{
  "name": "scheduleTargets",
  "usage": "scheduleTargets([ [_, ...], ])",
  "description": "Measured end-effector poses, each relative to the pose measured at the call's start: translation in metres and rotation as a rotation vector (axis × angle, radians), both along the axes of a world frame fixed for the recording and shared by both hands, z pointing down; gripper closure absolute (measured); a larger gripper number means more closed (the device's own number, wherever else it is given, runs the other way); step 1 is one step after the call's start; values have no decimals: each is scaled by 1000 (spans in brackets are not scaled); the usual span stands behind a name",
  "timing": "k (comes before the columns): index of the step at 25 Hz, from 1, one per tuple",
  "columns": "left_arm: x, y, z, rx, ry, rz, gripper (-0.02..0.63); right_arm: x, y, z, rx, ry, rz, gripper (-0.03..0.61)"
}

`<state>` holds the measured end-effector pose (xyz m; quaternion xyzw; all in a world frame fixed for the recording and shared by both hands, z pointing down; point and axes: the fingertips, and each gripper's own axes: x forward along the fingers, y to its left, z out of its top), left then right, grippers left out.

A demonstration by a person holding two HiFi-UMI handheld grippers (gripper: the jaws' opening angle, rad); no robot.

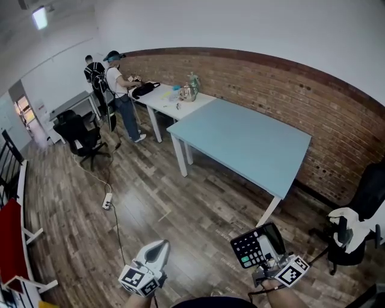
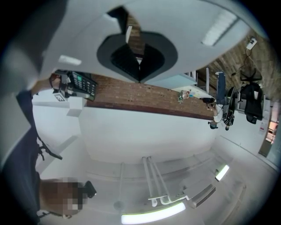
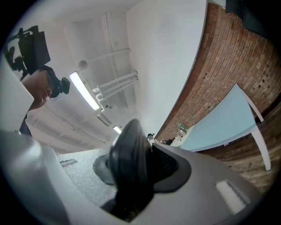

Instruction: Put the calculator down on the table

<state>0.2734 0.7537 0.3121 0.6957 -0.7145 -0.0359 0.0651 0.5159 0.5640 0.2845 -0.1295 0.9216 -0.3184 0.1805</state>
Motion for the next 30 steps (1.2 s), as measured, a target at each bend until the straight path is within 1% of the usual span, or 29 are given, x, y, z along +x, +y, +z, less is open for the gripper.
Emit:
scheduleTargets([
  [3,3,-5,-1,-1,0,-14,630,4,-9,-1,-15,-22,-11,440],
  [7,10,-14,2,-4,-8,-24,630,7,-24,7,-37,-9,-37,440],
  [10,14,-21,6,-18,7,-41,630,8,-37,14,-51,-1,-40,440],
  [13,14,-27,11,-44,-14,-15,630,2,-41,16,-61,-6,-43,440],
  [18,1,-51,7,-37,-15,6,630,-15,-61,21,-61,2,-26,440],
  [22,-21,-75,7,-35,-11,27,630,-34,-79,20,-56,12,-7,440],
  [30,-85,-128,-1,-13,-15,71,630,-83,-118,14,-62,29,50,440],
])
